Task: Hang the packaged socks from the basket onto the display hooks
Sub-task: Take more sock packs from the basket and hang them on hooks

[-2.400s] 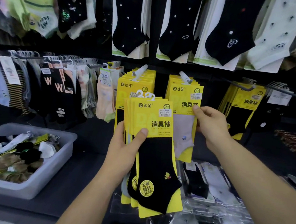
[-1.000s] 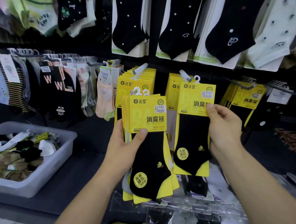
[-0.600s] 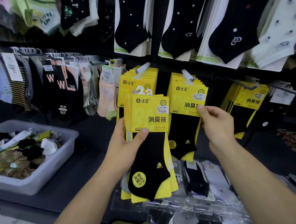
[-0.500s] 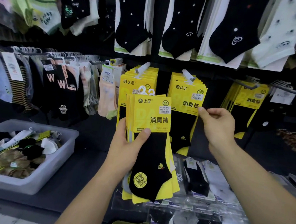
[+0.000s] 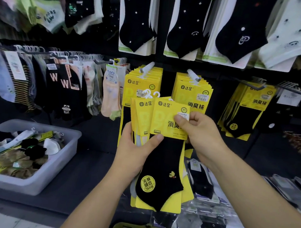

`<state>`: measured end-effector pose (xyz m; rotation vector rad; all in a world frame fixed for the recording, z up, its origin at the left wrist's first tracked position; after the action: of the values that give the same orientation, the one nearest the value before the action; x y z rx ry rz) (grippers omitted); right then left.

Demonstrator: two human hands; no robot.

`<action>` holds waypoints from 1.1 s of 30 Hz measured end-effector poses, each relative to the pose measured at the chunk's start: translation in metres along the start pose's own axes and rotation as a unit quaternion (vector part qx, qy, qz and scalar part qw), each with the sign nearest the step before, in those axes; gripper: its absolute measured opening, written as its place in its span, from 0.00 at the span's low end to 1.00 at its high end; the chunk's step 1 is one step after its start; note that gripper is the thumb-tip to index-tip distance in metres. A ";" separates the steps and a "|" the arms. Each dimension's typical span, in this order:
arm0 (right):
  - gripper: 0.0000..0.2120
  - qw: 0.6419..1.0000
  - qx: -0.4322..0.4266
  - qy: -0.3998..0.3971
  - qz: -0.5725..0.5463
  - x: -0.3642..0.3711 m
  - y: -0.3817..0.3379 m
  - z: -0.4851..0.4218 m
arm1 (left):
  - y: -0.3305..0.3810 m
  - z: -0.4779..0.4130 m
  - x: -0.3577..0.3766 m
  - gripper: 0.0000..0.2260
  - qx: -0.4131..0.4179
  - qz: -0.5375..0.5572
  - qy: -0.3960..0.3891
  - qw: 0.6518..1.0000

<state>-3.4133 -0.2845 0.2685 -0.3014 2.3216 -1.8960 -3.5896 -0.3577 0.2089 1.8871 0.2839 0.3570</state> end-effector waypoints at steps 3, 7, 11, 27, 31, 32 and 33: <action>0.11 0.997 0.044 -0.025 -0.058 -0.002 0.011 0.000 | 0.000 0.000 -0.002 0.24 -0.006 0.000 0.002 1.000; 0.09 0.998 0.001 -0.003 -0.060 -0.016 -0.002 -0.005 | 0.003 0.002 -0.001 0.23 -0.001 -0.031 -0.010 0.999; 0.05 0.999 -0.019 -0.006 0.029 -0.022 -0.022 -0.018 | 0.001 0.004 0.004 0.19 0.002 -0.059 -0.032 0.998; 0.06 0.967 -0.157 0.089 0.180 -0.056 -0.088 -0.050 | 0.001 -0.005 0.002 0.20 -0.001 -0.010 -0.016 1.000; 0.06 0.962 -0.186 0.109 0.168 -0.058 -0.108 -0.062 | 0.003 -0.010 -0.009 0.16 0.004 -0.041 -0.012 0.999; 0.05 0.961 -0.190 0.105 0.170 -0.055 -0.110 -0.065 | 0.003 -0.010 -0.011 0.16 0.006 -0.053 -0.016 0.998; 0.06 0.960 -0.193 0.101 0.177 -0.052 -0.112 -0.068 | 0.003 -0.011 -0.013 0.15 0.007 -0.068 -0.021 0.997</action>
<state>-3.3698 -0.2291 0.3901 0.2742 2.6492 -1.3573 -3.6058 -0.3538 0.2134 1.8761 0.3854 0.2240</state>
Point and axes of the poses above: each hand's wrist, its own z-axis away from the middle knuckle, its own x-axis out of the palm, y = z × x, the point moved 9 cm from there along -z, towards the middle knuckle, and after that the axes turned 5 degrees about -z, right-handed, at the moved point
